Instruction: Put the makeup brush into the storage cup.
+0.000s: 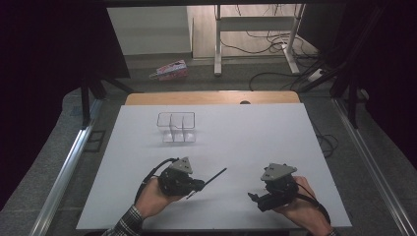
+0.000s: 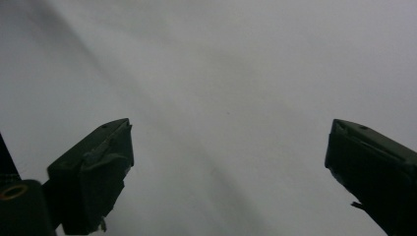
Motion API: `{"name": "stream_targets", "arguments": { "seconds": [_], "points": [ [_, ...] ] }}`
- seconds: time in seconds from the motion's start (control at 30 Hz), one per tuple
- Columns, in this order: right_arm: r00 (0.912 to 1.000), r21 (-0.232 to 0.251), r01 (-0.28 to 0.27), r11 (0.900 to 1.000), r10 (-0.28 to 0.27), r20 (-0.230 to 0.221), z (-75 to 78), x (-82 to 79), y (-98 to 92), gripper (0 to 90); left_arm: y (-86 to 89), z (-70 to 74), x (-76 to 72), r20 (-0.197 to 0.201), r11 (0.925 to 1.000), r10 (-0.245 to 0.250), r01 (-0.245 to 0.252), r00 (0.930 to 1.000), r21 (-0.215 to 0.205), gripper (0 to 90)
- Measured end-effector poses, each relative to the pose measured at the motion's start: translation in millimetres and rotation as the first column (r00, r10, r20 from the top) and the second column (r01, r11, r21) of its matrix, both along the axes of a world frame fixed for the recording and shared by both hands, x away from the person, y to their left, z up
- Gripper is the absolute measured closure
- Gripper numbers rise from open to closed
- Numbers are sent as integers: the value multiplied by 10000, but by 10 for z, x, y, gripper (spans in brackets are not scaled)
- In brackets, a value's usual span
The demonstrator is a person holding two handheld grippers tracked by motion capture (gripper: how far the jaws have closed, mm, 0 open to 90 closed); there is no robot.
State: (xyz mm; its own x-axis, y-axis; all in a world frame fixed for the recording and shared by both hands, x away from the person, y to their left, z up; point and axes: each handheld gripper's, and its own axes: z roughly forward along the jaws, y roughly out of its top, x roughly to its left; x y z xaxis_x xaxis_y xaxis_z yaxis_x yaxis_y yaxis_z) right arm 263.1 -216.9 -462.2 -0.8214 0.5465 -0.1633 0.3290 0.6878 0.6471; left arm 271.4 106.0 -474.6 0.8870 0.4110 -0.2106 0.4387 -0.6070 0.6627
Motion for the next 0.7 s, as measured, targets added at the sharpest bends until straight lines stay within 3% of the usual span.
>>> {"name": "stream_targets", "arguments": {
  "seconds": [0.43, 0.7],
  "points": [
    [9950, -755, -827, 9937, 866, 502, 67, 2, 289, 145, -94, -4, 21, -175, 9993, -378, 377, 9991, -33, 854],
    [9889, -849, -1223, 9889, 1286, 739, 103, 22, 432, 176, -150, 11, 30, -222, 9977, -671, 672, 9975, 23, 854]
  ]
}}
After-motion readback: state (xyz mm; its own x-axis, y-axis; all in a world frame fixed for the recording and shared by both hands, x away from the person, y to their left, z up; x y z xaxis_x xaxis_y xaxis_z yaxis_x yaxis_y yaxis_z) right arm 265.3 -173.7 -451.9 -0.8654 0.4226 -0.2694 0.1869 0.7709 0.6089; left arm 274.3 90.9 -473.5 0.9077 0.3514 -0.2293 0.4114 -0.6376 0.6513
